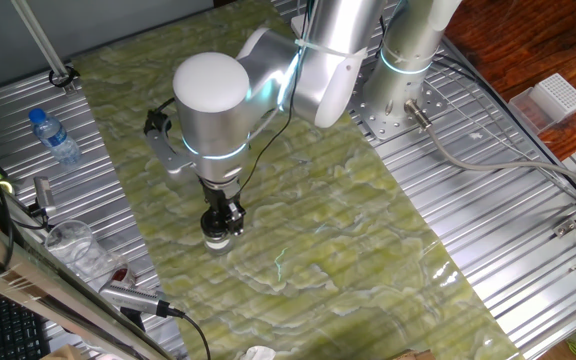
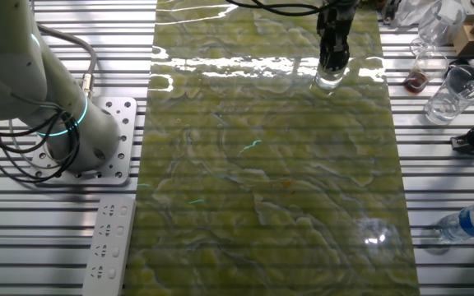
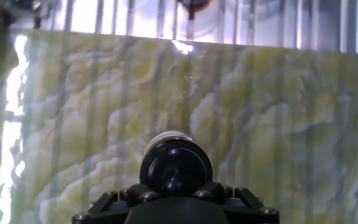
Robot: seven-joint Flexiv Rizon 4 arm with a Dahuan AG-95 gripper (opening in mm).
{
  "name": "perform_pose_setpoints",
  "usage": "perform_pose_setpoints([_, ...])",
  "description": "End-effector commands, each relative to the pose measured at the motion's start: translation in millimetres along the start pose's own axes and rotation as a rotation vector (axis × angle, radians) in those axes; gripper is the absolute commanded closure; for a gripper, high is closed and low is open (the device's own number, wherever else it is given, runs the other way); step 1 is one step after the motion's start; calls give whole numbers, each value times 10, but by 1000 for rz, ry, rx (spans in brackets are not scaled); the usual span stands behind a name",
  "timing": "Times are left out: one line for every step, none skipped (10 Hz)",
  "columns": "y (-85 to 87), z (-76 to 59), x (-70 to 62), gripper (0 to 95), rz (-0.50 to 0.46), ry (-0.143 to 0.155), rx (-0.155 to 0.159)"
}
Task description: Screw the lid onto the jar
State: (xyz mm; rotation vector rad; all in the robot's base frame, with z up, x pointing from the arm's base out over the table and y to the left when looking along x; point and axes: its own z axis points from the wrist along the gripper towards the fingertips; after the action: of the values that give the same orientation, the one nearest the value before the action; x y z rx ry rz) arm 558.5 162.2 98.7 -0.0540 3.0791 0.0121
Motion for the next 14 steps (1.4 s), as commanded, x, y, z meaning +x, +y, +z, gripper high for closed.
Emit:
perform_pose_setpoints([9,16,-3,570,19,11,-7])
perform_pose_setpoints([6,23,-6,380,14,14,-11])
perform_pose_setpoints([5,26,-7,380,10,15,-14])
perform_pose_setpoints([5,26,-7,380,7,15,-15])
perform_pose_setpoints([5,26,-7,380,5,15,-17])
perform_pose_setpoints([5,26,-7,380,1,14,-23])
perform_pose_setpoints([6,27,-7,190,-5,13,-27])
perform_pose_setpoints([7,30,-9,190,-8,13,-29])
perform_pose_setpoints([6,39,-12,190,-10,13,-33])
perform_pose_setpoints([2,69,-20,0,-15,11,-35])
perform_pose_setpoints([1,75,-22,0,-20,11,-36])
perform_pose_setpoints([2,74,-21,0,-33,10,-38])
perform_pose_setpoints([5,66,-20,0,-43,15,-39])
perform_pose_setpoints([13,49,-14,0,-56,29,-38])
